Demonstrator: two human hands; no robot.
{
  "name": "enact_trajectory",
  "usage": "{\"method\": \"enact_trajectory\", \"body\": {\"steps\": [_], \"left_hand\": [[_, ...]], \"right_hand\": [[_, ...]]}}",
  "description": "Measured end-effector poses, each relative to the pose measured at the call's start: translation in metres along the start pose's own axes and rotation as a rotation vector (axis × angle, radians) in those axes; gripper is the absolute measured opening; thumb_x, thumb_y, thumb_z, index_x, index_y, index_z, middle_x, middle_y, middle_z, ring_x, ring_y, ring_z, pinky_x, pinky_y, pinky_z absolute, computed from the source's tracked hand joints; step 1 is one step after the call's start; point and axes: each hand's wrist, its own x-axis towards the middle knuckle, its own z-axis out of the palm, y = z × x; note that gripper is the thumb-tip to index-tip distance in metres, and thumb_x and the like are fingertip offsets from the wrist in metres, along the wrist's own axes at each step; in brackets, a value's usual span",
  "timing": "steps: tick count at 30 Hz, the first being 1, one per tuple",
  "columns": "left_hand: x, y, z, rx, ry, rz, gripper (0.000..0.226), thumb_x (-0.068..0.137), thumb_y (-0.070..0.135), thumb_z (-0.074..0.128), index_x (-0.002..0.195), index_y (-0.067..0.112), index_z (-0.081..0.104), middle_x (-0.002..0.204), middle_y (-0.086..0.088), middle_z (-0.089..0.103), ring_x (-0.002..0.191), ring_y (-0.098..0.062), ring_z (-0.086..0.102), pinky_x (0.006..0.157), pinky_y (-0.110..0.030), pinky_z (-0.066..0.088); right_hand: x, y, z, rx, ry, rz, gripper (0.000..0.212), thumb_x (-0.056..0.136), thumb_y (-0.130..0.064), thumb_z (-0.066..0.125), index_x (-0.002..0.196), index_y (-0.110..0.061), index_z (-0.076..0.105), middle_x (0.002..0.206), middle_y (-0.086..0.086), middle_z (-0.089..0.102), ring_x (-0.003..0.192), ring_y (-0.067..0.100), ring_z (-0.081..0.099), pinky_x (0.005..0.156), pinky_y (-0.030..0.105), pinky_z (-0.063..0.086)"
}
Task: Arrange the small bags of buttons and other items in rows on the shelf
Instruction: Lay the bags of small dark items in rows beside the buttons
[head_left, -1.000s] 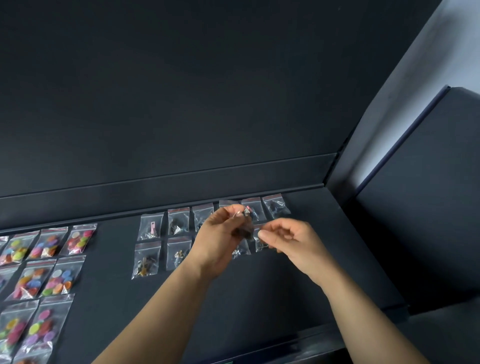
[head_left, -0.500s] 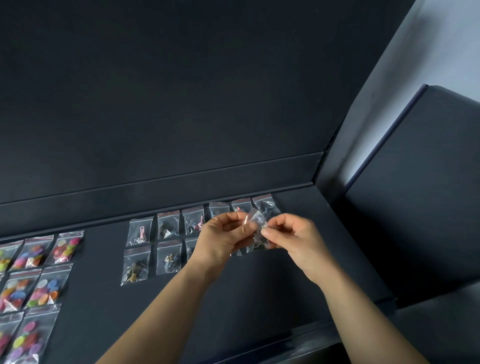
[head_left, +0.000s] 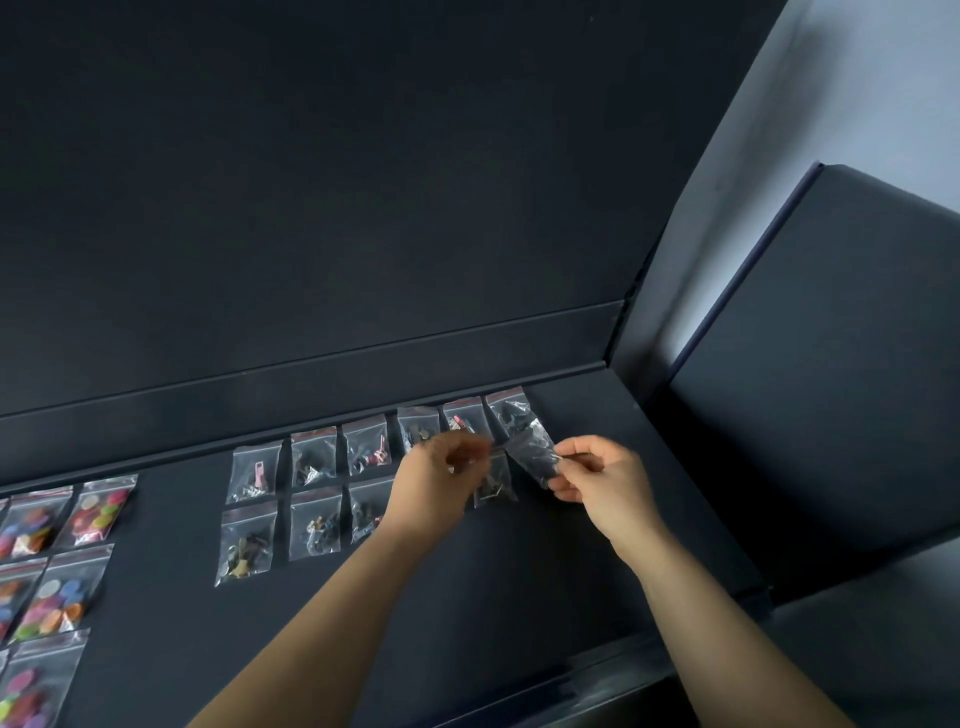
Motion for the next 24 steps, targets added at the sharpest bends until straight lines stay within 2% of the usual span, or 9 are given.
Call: {"method": "enact_trajectory", "body": {"steps": [2,4,6,8,11,13,17,21,24], "left_hand": [[0.001,-0.008,0.001,0.200,0.011,0.070,0.018,0.084,0.019,0.070,0.102,0.023,0.071,0.097,0.014,0.066,0.088,-0.004,0.058,0.087,-0.020,0.043],[0.002,-0.015,0.003,0.345,0.020,0.137,0.021,0.082,0.028,0.071,0.103,0.025,0.072,0.107,0.007,0.066,0.099,-0.012,0.054,0.090,-0.019,0.030],[0.003,-0.020,0.004,0.420,0.031,0.164,0.025,0.081,0.034,0.072,0.105,0.028,0.072,0.113,0.005,0.064,0.106,-0.018,0.051,0.088,-0.018,0.025],[0.003,-0.022,0.006,0.463,0.050,0.170,0.028,0.080,0.037,0.072,0.107,0.030,0.072,0.115,0.005,0.063,0.108,-0.022,0.046,0.089,-0.021,0.027],[0.003,-0.023,0.008,0.495,0.056,0.184,0.028,0.080,0.040,0.071,0.107,0.031,0.072,0.115,0.007,0.063,0.109,-0.023,0.044,0.092,-0.026,0.030],[0.004,-0.025,0.009,0.506,0.050,0.177,0.028,0.081,0.042,0.070,0.106,0.032,0.072,0.115,0.008,0.063,0.109,-0.022,0.043,0.092,-0.027,0.031],[0.004,-0.029,0.011,0.502,0.050,0.165,0.027,0.080,0.043,0.070,0.104,0.032,0.073,0.113,0.011,0.063,0.110,-0.022,0.043,0.091,-0.028,0.032],[0.004,-0.030,0.012,0.518,0.041,0.160,0.028,0.081,0.047,0.068,0.105,0.034,0.072,0.115,0.013,0.062,0.111,-0.019,0.041,0.093,-0.030,0.033],[0.004,-0.031,0.011,0.518,0.040,0.151,0.028,0.081,0.046,0.068,0.106,0.034,0.072,0.116,0.012,0.062,0.112,-0.020,0.041,0.094,-0.029,0.031]], "right_hand": [[0.005,0.007,-0.001,-0.100,0.007,-0.016,0.017,0.090,0.003,0.057,0.094,-0.009,0.070,0.082,0.008,0.070,0.065,0.014,0.070,0.060,0.022,0.057],[0.007,0.012,-0.002,-0.231,0.015,-0.074,0.014,0.088,-0.006,0.063,0.098,-0.011,0.072,0.077,-0.001,0.071,0.060,0.010,0.069,0.056,0.021,0.054],[0.006,0.014,-0.006,-0.476,0.032,-0.182,0.014,0.084,-0.019,0.070,0.097,-0.022,0.074,0.083,-0.008,0.067,0.062,0.008,0.065,0.062,0.026,0.055],[0.006,0.016,-0.009,-0.674,0.061,-0.316,0.018,0.080,-0.029,0.074,0.098,-0.030,0.074,0.095,-0.009,0.058,0.068,0.007,0.059,0.068,0.028,0.052],[0.011,0.023,-0.012,-0.693,0.000,-0.574,0.023,0.078,-0.024,0.077,0.101,-0.022,0.076,0.105,-0.006,0.060,0.085,0.011,0.058,0.077,0.023,0.046],[0.015,0.029,-0.012,-0.721,-0.064,-0.662,0.024,0.079,-0.023,0.075,0.103,-0.019,0.075,0.110,-0.006,0.065,0.097,0.014,0.057,0.086,0.023,0.042],[0.019,0.037,-0.007,-0.753,-0.047,-0.654,0.026,0.080,-0.032,0.070,0.102,-0.019,0.076,0.110,-0.006,0.068,0.098,0.018,0.059,0.086,0.037,0.049],[0.021,0.039,0.001,-0.740,0.014,-0.620,0.031,0.074,-0.041,0.068,0.095,-0.020,0.077,0.100,-0.004,0.066,0.090,0.022,0.060,0.080,0.036,0.047],[0.020,0.038,0.004,-0.718,0.004,-0.621,0.037,0.079,-0.049,0.061,0.097,-0.021,0.077,0.100,-0.004,0.064,0.091,0.022,0.059,0.081,0.039,0.048]]}}
